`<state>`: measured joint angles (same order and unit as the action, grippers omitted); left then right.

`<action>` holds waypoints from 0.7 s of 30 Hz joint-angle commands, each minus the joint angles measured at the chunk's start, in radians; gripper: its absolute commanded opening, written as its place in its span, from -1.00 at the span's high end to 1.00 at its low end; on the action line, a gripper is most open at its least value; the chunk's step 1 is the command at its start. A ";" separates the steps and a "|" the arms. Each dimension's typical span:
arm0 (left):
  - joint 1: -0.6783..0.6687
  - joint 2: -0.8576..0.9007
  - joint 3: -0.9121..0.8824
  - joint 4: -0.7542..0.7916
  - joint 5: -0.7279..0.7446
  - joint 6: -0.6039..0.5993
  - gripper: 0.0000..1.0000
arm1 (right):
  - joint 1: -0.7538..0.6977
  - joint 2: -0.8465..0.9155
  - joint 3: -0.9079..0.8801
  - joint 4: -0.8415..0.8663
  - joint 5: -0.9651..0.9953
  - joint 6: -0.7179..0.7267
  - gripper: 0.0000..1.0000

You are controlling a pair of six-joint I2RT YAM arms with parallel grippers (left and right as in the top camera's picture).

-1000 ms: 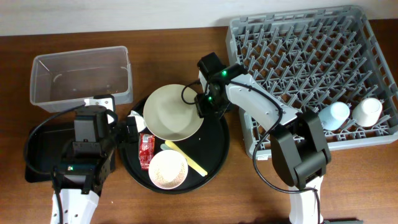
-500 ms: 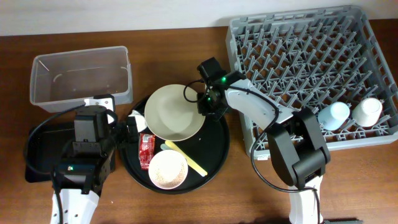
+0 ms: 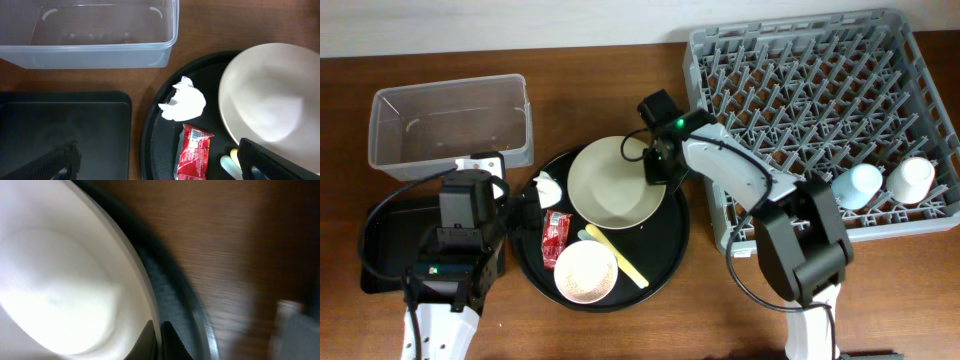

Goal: Sort waste into correct bins and load items into the dishwasher rack
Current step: 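Grasp the beige plate's rim with the right gripper, then lift the beige plate and carry it to the rack's back edge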

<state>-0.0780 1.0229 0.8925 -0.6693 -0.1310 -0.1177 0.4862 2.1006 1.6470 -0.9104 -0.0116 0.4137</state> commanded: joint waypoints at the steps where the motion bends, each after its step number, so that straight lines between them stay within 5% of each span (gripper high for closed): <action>1: 0.003 0.001 0.021 0.001 0.007 -0.009 -0.99 | 0.004 -0.138 0.093 -0.050 0.178 -0.069 0.91; 6: 0.003 0.001 0.021 0.001 0.007 -0.009 -0.99 | 0.005 -0.246 0.136 -0.064 0.286 -0.195 0.91; 11: 0.003 0.001 0.021 0.001 0.007 -0.009 -0.99 | -0.005 -0.303 0.148 -0.069 0.846 -0.205 0.92; 14: 0.003 0.001 0.021 0.001 0.007 -0.009 -0.99 | -0.044 -0.297 0.147 -0.051 1.017 -0.299 0.92; 21: 0.003 0.001 0.021 0.001 0.007 -0.009 -0.99 | -0.243 -0.294 0.148 0.051 1.053 -0.423 0.92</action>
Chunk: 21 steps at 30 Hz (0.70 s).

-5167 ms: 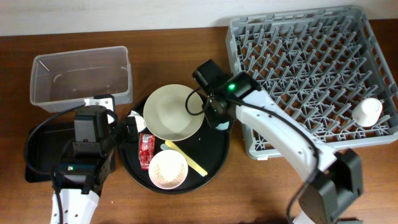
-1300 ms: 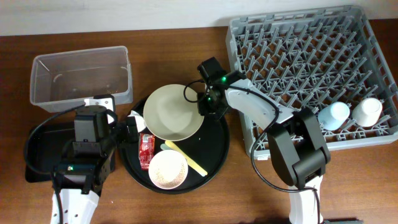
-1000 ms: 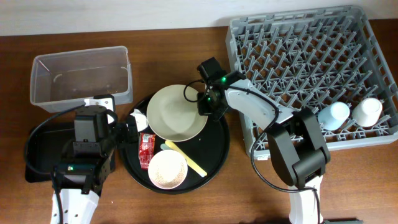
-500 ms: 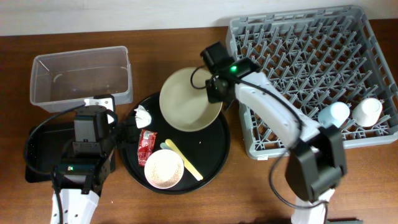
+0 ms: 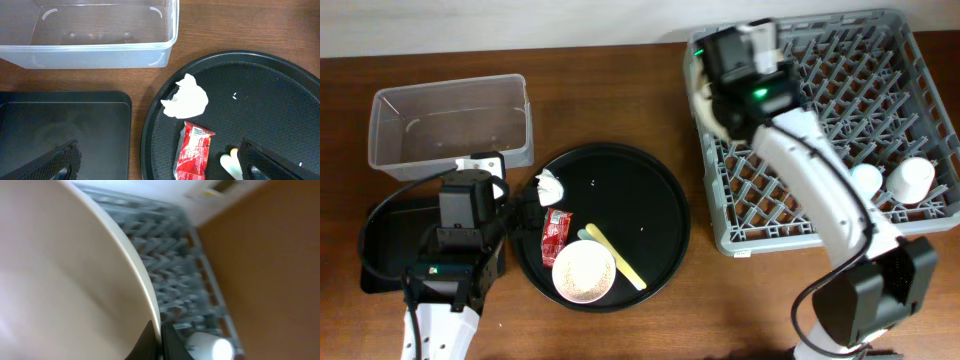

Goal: Sort waste into correct bins and load items into the dishwasher rack
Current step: 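Lift the beige plate and carry it to the rack's back edge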

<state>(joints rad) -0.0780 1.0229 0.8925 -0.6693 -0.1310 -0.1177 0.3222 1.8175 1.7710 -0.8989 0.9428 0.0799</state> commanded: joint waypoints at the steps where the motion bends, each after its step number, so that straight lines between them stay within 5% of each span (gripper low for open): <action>1: 0.003 0.001 0.021 0.001 0.007 -0.009 -0.99 | -0.114 -0.011 0.024 0.087 0.099 -0.168 0.92; 9: 0.003 0.001 0.021 0.001 0.007 -0.009 -0.99 | -0.303 -0.011 0.026 0.549 0.050 -0.616 0.92; 14: 0.003 0.001 0.021 0.001 0.007 -0.009 -0.99 | -0.422 0.017 0.026 0.654 -0.075 -0.856 0.92; 21: 0.003 0.001 0.021 0.001 0.007 -0.009 -0.99 | -0.515 0.122 0.026 0.740 0.068 -0.888 0.91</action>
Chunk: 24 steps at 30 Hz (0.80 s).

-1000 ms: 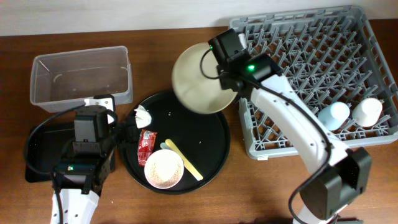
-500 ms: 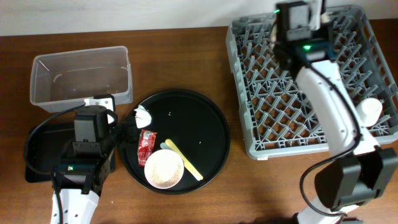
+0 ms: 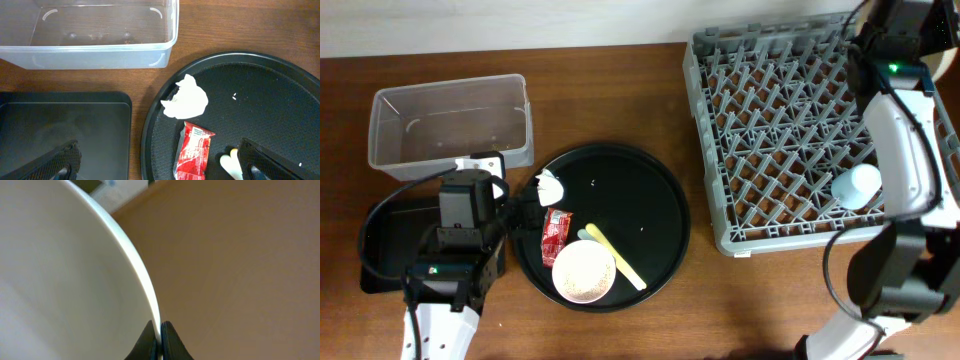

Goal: Sort waste into correct bins and load items into the dishwasher rack
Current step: 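Lift the beige plate and carry it to the rack's back edge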

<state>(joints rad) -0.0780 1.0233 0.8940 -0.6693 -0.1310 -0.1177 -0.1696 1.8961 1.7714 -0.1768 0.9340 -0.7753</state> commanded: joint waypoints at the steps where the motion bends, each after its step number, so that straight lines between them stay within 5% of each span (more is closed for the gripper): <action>1: 0.003 0.000 0.019 0.001 0.007 -0.009 -0.99 | -0.030 0.056 0.026 0.018 0.078 -0.033 0.91; 24: 0.003 0.000 0.019 0.001 0.007 -0.009 -0.99 | -0.088 0.165 0.025 0.156 0.023 -0.090 0.91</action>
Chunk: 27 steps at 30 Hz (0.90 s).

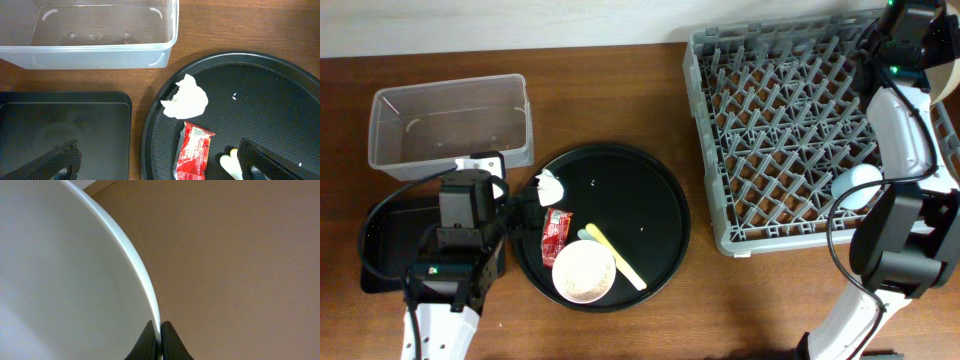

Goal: Sort waste into correct bins and load items into the dishwasher rack
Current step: 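Lift the beige plate and carry it to the rack's back edge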

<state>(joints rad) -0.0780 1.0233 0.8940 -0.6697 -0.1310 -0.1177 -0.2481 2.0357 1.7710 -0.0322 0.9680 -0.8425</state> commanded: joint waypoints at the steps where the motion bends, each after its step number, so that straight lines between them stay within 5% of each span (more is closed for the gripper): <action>1: 0.003 0.000 0.019 0.001 0.007 -0.009 -0.99 | -0.010 0.033 0.025 0.011 -0.011 -0.022 0.92; 27: 0.003 0.000 0.019 0.001 0.007 -0.009 -0.99 | -0.033 0.051 0.012 0.072 -0.008 -0.065 0.92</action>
<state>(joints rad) -0.0780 1.0233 0.8940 -0.6697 -0.1310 -0.1177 -0.2829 2.0819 1.7710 0.0452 0.9516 -0.9173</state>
